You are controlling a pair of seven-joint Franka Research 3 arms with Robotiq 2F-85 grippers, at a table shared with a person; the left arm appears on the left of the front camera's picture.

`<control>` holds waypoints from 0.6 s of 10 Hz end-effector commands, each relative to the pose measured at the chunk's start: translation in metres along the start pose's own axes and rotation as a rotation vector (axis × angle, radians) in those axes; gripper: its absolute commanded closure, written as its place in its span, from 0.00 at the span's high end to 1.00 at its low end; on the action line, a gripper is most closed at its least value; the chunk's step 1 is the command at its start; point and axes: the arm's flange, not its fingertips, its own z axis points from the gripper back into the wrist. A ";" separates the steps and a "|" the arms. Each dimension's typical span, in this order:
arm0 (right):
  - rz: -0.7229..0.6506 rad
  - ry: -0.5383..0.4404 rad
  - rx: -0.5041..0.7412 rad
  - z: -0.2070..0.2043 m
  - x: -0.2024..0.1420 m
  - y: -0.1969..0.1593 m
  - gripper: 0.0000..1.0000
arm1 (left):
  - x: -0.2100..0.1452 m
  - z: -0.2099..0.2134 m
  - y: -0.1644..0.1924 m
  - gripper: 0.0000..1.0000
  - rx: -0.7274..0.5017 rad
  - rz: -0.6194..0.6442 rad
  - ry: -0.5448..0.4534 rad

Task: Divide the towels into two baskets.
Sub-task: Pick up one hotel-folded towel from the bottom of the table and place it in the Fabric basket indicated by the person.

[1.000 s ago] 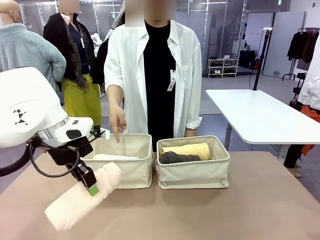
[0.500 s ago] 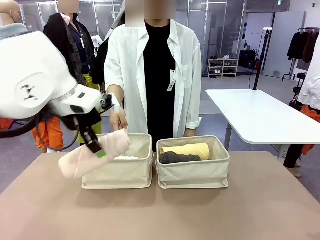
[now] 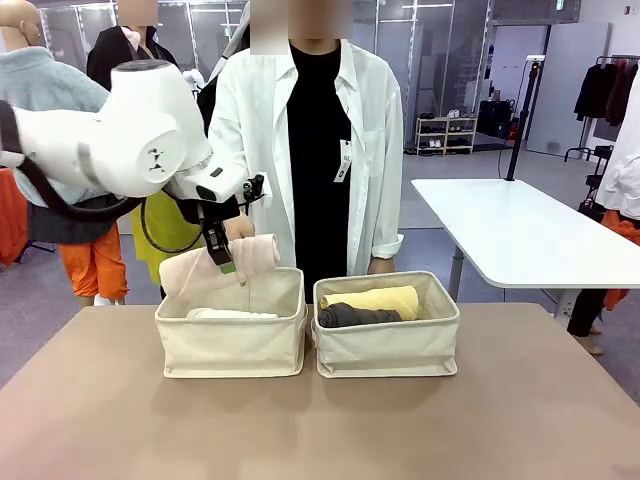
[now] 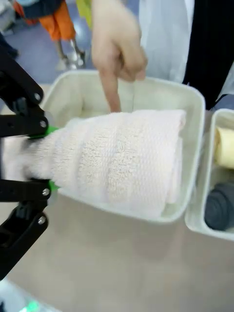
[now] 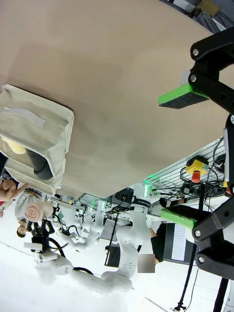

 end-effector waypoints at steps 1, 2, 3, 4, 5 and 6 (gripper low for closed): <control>-0.006 0.009 -0.012 -0.002 -0.004 0.005 1.00 | 0.011 -0.013 0.024 0.34 -0.028 -0.113 0.088; -0.006 0.009 -0.012 -0.002 -0.004 0.005 1.00 | 0.015 -0.035 0.033 0.34 -0.100 -0.160 0.143; -0.006 0.009 -0.012 -0.002 -0.004 0.005 1.00 | 0.017 -0.053 0.036 0.34 -0.148 -0.162 0.175; -0.006 0.009 -0.012 -0.002 -0.004 0.005 1.00 | 0.017 -0.063 0.037 0.34 -0.162 -0.169 0.206; -0.006 0.009 -0.012 -0.002 -0.004 0.005 1.00 | 0.018 -0.067 0.039 0.34 -0.182 -0.172 0.194; -0.006 0.009 -0.012 -0.002 -0.004 0.005 1.00 | 0.019 -0.073 0.040 0.34 -0.185 -0.164 0.178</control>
